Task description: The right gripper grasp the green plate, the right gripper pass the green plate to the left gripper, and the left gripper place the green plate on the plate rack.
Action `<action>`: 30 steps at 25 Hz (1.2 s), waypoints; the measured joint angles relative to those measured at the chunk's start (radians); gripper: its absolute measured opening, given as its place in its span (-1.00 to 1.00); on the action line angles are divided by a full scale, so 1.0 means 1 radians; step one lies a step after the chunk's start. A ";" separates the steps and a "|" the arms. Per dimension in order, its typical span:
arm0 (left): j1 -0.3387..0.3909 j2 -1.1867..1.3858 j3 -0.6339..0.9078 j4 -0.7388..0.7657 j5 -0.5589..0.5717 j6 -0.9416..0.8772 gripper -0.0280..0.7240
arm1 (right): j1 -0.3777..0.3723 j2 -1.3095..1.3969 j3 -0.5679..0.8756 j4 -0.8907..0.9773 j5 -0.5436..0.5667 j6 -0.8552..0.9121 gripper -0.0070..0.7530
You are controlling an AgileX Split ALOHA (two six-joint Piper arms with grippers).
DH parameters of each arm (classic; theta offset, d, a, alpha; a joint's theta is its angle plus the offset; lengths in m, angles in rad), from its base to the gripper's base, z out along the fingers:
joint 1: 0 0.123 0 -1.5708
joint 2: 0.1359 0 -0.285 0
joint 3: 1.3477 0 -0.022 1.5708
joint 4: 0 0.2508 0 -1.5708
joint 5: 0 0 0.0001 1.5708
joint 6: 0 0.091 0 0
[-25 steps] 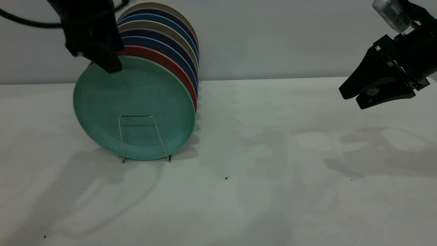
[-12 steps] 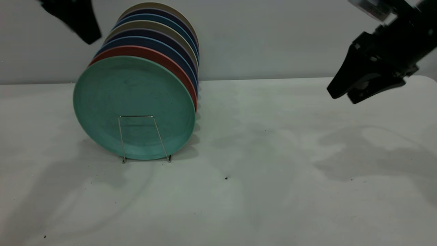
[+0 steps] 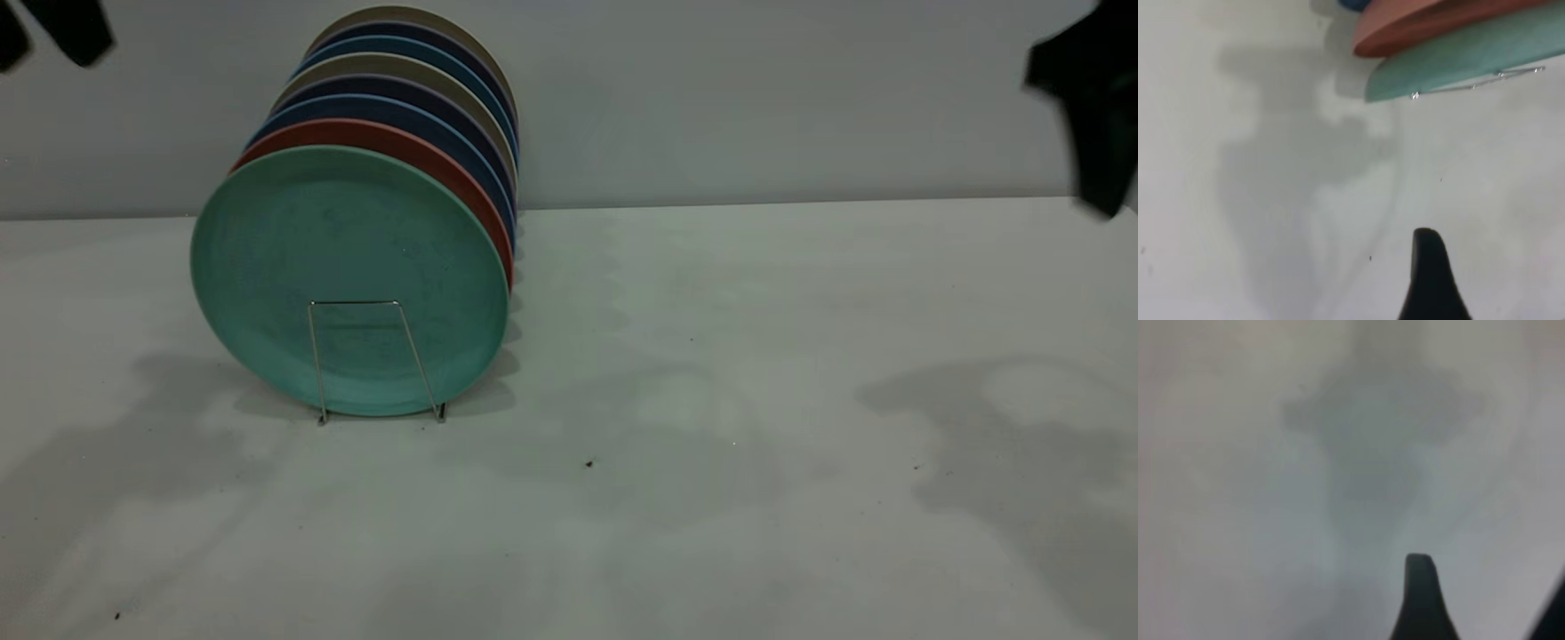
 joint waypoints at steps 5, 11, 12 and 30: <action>0.000 -0.139 0.171 0.032 -0.009 -0.048 0.46 | 0.051 -0.159 0.001 0.002 0.055 0.027 0.48; 0.000 -0.371 0.438 0.035 -0.083 -0.053 0.46 | 0.111 -0.409 0.091 0.044 0.065 0.031 0.48; 0.000 -0.419 0.480 0.035 -0.089 -0.055 0.46 | 0.120 -0.457 0.120 0.059 0.067 0.033 0.48; 0.000 -1.242 0.882 0.035 -0.066 -0.062 0.46 | 0.129 -1.186 0.703 0.132 0.046 -0.014 0.48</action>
